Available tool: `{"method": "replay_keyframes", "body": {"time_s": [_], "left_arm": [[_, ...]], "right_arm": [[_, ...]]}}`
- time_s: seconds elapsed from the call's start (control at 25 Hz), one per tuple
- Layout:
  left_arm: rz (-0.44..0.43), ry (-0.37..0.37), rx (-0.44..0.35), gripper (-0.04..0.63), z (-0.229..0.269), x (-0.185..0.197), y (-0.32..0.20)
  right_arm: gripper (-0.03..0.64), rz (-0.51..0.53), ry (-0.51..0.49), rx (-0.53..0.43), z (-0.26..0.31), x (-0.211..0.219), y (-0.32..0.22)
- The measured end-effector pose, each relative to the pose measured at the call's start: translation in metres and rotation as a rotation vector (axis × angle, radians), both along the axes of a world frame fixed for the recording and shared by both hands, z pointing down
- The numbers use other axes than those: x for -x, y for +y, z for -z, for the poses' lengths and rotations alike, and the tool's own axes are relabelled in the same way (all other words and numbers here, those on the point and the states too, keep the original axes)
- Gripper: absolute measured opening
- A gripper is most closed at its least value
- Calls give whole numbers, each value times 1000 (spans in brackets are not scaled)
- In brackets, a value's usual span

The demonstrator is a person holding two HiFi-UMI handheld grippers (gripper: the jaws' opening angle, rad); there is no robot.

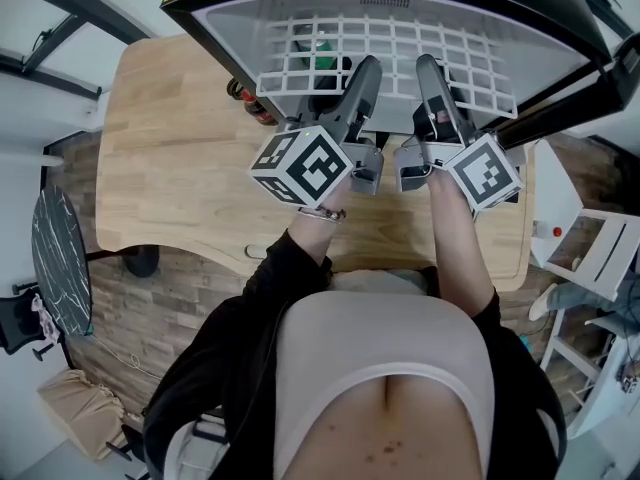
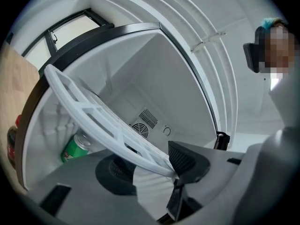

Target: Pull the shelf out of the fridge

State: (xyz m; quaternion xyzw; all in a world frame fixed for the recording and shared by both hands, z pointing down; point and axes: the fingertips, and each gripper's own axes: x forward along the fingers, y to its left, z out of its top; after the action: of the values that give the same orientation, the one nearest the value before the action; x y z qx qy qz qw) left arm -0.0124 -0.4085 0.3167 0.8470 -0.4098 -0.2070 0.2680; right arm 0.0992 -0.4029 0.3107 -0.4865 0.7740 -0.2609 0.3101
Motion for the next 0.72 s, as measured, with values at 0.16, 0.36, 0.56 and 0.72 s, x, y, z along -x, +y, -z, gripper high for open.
{"method": "replay_keyframes", "body": {"time_s": [0.16, 0.36, 0.56, 0.72], "left_arm": [[-14, -3, -2, 213, 0, -1, 4], [-19, -9, -4, 210, 0, 0, 9], [-19, -13, 7, 207, -2, 0, 17], [-16, -10, 14, 202, -2, 3, 24]], "right_arm": [[193, -14, -16, 8, -4, -3, 4], [186, 1, -27, 9, -1, -1, 7], [183, -2, -35, 32, -6, -2, 17], [178, 8, -47, 32, -5, 1, 23]]}}
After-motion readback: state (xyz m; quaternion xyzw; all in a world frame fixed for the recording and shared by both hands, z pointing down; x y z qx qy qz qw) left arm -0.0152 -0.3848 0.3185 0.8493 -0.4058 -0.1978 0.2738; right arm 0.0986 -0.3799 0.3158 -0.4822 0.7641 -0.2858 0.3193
